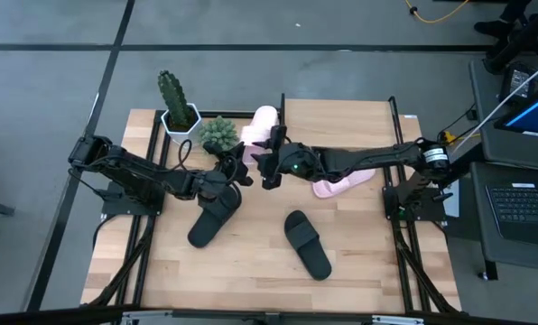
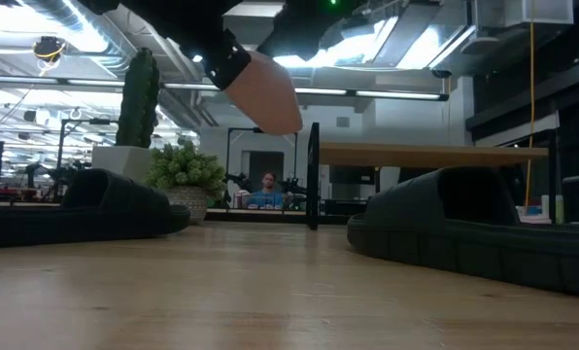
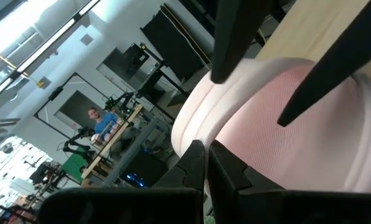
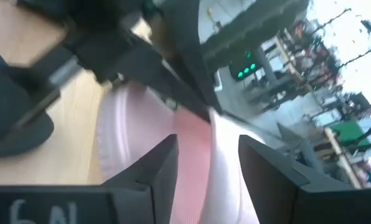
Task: Pick and place slides into the shelf
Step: Put the left pink slides on the shelf
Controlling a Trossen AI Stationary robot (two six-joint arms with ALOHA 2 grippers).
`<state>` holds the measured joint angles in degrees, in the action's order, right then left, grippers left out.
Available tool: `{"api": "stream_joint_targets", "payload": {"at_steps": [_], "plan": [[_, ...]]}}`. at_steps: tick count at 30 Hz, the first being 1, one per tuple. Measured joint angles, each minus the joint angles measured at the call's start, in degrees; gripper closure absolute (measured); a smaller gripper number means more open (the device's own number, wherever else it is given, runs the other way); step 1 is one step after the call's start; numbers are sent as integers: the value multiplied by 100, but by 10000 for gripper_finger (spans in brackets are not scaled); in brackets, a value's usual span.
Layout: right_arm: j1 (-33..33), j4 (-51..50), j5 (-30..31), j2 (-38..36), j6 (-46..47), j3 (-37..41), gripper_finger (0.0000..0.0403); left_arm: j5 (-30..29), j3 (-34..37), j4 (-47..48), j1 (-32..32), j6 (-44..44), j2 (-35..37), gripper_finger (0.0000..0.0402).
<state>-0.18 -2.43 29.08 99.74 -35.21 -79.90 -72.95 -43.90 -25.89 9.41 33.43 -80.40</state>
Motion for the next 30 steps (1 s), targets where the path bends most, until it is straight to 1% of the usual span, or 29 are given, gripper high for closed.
{"api": "stream_joint_targets", "payload": {"at_steps": [4,8,18,21,30], "plan": [[115,-257,12,0,152,-1,234,25,0,4,14,-15,0,401],[181,-287,259,0,199,-2,234,50,2,4,74,-91,0,401],[202,-287,272,0,186,-2,234,46,2,37,125,-183,0,401],[202,-287,278,0,176,-2,245,42,2,52,177,-194,0,401],[228,-287,273,0,171,-2,298,9,2,57,413,-296,0,401]]}}
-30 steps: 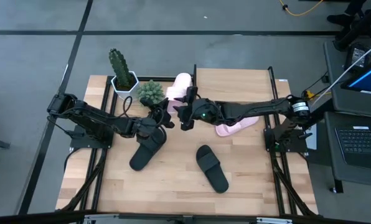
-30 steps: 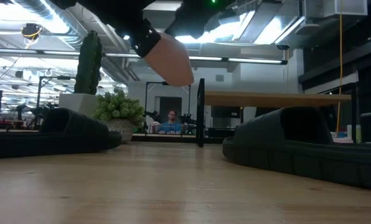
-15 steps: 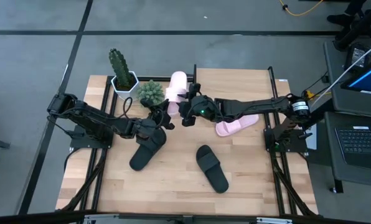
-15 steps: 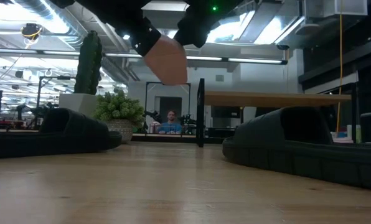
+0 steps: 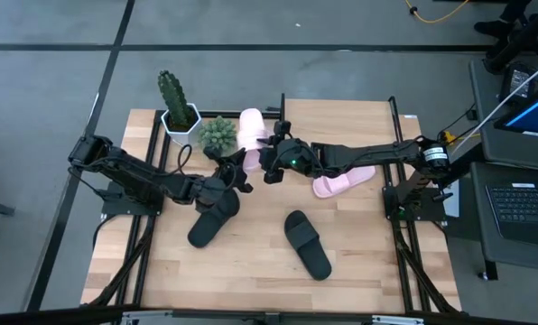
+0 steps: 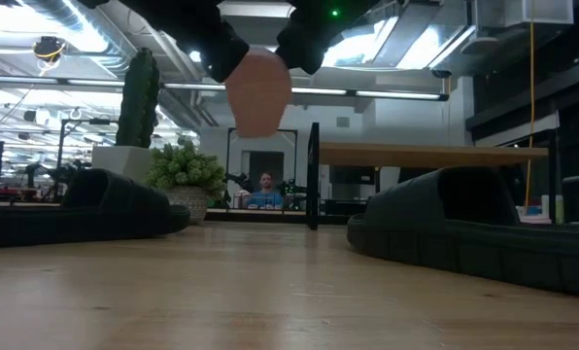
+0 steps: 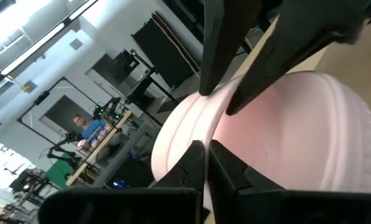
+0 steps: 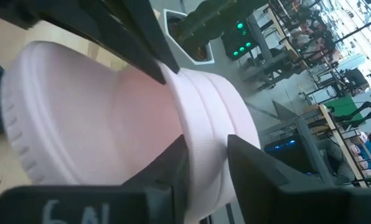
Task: Pick and place slides into the shelf
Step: Put the left pink slides on the shelf
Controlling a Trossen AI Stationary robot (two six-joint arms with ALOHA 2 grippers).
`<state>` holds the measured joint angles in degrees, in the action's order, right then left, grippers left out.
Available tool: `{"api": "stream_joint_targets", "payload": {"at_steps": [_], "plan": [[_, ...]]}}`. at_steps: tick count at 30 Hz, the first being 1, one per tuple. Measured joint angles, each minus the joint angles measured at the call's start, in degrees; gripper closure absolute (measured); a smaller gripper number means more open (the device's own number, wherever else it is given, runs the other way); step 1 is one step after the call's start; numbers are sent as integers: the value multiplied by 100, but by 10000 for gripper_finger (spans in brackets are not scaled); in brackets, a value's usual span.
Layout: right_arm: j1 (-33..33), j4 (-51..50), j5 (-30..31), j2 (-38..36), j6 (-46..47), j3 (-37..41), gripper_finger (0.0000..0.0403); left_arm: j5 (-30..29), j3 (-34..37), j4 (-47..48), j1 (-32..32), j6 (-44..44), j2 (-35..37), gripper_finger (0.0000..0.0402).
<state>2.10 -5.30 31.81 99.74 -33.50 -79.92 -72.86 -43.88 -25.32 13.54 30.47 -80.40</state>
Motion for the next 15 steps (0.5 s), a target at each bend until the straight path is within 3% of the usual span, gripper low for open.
{"api": "stream_joint_targets", "payload": {"at_steps": [11,15], "plan": [[7,-1,-5,0,0,0,311,-9,0,-7,201,-36,0,401],[7,-1,-5,0,-1,0,340,-7,0,-12,201,-36,0,401]]}}
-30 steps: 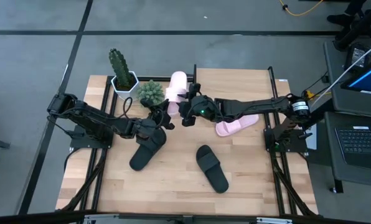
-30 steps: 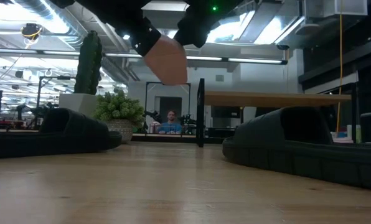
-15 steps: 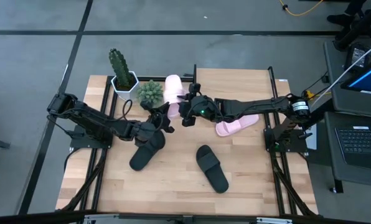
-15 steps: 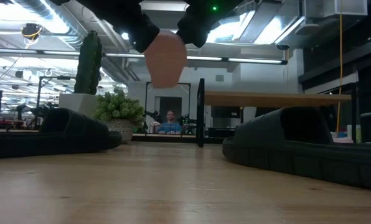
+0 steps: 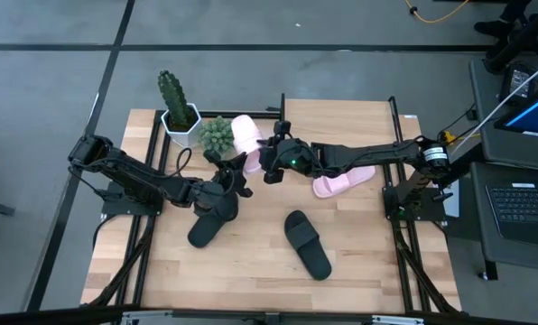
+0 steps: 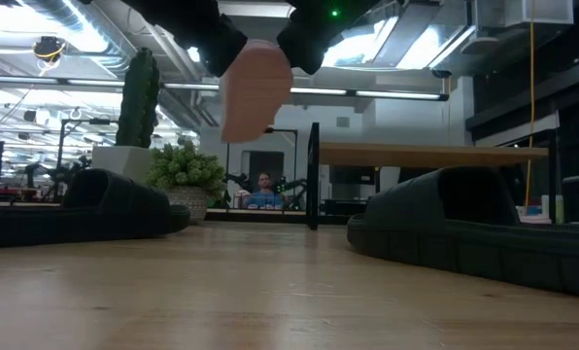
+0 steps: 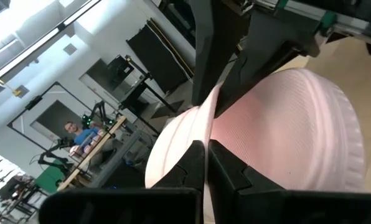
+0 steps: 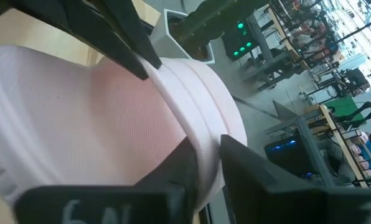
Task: Pick and place slides into the shelf
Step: Put the left pink slides on the shelf
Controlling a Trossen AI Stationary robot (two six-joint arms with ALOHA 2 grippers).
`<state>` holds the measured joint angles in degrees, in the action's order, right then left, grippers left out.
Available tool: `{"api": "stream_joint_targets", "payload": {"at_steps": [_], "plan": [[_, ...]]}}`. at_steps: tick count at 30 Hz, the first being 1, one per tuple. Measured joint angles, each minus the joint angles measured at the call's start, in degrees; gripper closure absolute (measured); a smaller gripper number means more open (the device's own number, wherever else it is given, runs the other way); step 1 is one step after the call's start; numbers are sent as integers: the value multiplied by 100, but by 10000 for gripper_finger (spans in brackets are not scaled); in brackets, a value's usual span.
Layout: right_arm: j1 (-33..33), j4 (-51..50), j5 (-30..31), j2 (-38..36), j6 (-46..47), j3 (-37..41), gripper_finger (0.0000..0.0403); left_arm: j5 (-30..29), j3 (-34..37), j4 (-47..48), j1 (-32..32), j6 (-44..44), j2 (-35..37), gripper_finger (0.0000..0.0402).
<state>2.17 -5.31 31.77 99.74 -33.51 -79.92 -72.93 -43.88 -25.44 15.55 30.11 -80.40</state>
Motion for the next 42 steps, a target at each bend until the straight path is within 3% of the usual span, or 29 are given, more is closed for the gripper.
{"api": "stream_joint_targets", "payload": {"at_steps": [4,10,18,27,31,37,42], "plan": [[0,-66,-7,0,-135,2,388,29,0,-10,0,23,0,401],[2,-74,-5,0,-168,2,390,56,0,-8,0,125,0,395],[36,-93,132,0,-196,9,390,50,-2,-48,9,529,100,348],[20,286,130,-16,-518,9,390,-699,-2,-76,60,1104,592,307],[9,582,652,-91,-924,9,391,-754,-2,-48,173,1107,842,310],[13,510,682,-562,-1038,9,391,-755,-2,225,269,918,1064,328],[8,73,819,-1201,-943,9,391,-384,-2,528,204,723,1152,373]]}}
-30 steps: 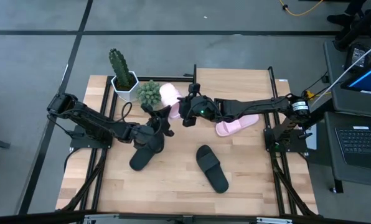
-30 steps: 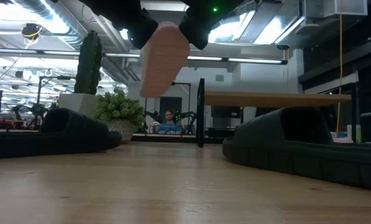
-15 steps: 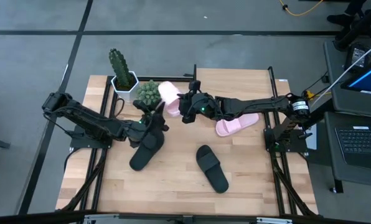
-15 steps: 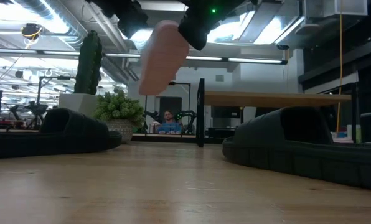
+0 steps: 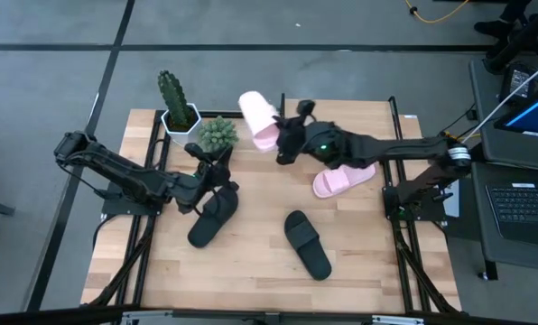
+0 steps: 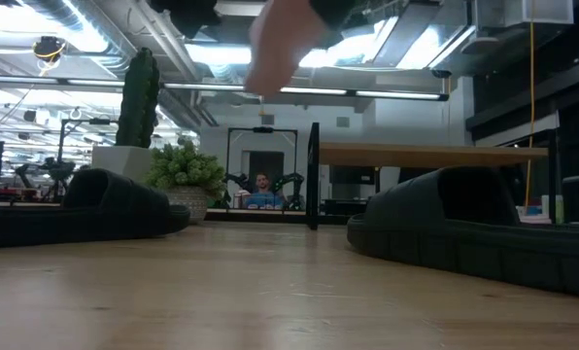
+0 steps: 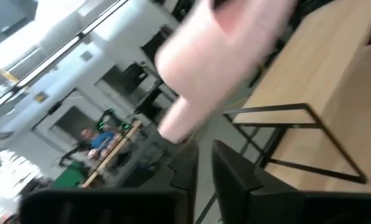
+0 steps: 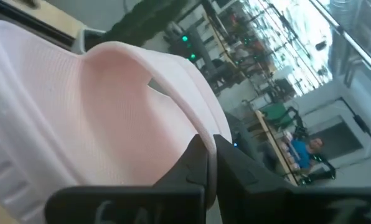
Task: Pick and place slides into the shelf
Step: Put the left pink slides on the shelf
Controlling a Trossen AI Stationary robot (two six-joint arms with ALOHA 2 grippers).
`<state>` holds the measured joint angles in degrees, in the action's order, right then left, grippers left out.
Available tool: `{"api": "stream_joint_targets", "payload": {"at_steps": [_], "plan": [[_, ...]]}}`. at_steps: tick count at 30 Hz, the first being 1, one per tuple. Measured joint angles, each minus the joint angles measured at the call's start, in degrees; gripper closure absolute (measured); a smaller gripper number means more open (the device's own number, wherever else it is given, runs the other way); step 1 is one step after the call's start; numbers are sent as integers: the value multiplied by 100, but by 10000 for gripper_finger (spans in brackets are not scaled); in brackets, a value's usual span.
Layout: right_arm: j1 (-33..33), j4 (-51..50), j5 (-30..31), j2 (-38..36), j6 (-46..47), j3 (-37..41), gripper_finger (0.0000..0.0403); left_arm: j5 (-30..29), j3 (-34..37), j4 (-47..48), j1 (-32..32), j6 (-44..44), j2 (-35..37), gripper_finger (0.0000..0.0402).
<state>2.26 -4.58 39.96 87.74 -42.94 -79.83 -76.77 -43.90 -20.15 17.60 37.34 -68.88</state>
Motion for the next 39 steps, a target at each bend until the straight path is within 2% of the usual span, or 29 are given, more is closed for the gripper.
{"api": "stream_joint_targets", "payload": {"at_steps": [3,6,10,14,23,32,39], "plan": [[-18,-476,403,-322,167,0,391,488,0,282,-103,-228,120,397],[-93,-1048,1044,-552,411,0,391,1048,2,673,-283,-525,318,398],[-263,-1464,1859,-783,543,198,391,2072,2,1290,-635,-1128,624,400],[-344,-1722,2040,-1048,828,527,391,2831,1,1714,-1000,-1602,790,401],[-364,-1620,2958,-2073,1211,2022,391,3131,2,2195,-1379,-1921,809,401],[-364,-1445,3011,-3250,1401,3548,391,3131,2,2191,-1544,-1938,809,401],[-364,-1447,3151,-4000,1238,3940,391,3129,2,2189,-1588,-2125,809,401]]}}
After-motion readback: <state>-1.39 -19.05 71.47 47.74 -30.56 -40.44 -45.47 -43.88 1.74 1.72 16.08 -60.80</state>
